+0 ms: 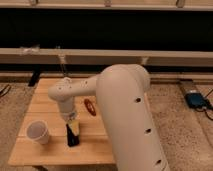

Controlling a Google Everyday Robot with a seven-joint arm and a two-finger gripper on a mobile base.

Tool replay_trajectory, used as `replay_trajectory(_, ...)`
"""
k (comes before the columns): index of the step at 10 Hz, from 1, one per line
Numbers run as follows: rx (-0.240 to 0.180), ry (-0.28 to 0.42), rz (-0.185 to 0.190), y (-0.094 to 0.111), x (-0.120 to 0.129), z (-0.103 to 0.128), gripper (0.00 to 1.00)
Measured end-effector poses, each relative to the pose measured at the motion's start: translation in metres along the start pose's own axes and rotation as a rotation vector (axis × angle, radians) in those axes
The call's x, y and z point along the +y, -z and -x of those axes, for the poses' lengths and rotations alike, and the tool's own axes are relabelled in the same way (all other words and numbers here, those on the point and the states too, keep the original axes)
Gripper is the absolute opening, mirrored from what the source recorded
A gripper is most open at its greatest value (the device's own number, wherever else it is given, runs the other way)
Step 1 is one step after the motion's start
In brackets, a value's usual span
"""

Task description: Push the eraser across the table

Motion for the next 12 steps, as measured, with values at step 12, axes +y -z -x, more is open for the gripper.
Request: replay_trajectory(12, -0.093, 0.042, 0.074, 0.005, 0.055, -0.007, 0.66)
